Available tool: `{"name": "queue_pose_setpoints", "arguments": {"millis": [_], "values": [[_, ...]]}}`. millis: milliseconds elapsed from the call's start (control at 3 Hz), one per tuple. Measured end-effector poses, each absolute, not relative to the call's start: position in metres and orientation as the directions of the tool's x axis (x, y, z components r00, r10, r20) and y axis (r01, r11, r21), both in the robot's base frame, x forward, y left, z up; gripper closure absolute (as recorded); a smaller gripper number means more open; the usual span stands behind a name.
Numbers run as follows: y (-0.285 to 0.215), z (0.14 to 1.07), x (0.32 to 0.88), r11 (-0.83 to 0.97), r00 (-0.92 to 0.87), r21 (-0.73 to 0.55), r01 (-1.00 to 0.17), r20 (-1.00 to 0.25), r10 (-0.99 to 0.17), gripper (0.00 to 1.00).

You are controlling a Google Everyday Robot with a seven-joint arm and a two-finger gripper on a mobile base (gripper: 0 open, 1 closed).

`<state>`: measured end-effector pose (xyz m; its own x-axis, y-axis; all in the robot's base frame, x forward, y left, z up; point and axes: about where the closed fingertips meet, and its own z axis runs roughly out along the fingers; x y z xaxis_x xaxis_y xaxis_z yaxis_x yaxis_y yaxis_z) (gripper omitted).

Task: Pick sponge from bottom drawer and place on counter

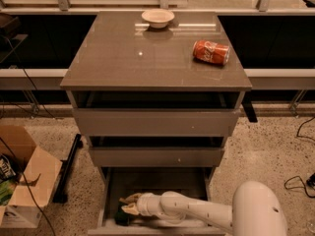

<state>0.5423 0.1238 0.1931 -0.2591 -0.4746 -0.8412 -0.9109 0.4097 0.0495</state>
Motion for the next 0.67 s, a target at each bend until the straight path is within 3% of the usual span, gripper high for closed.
{"name": "queue_pose_setpoints", "arguments": {"millis": [667], "values": [[0.054, 0.34, 0.53, 0.402, -0.15, 0.009, -0.915, -0.936, -0.319, 1.0]]}}
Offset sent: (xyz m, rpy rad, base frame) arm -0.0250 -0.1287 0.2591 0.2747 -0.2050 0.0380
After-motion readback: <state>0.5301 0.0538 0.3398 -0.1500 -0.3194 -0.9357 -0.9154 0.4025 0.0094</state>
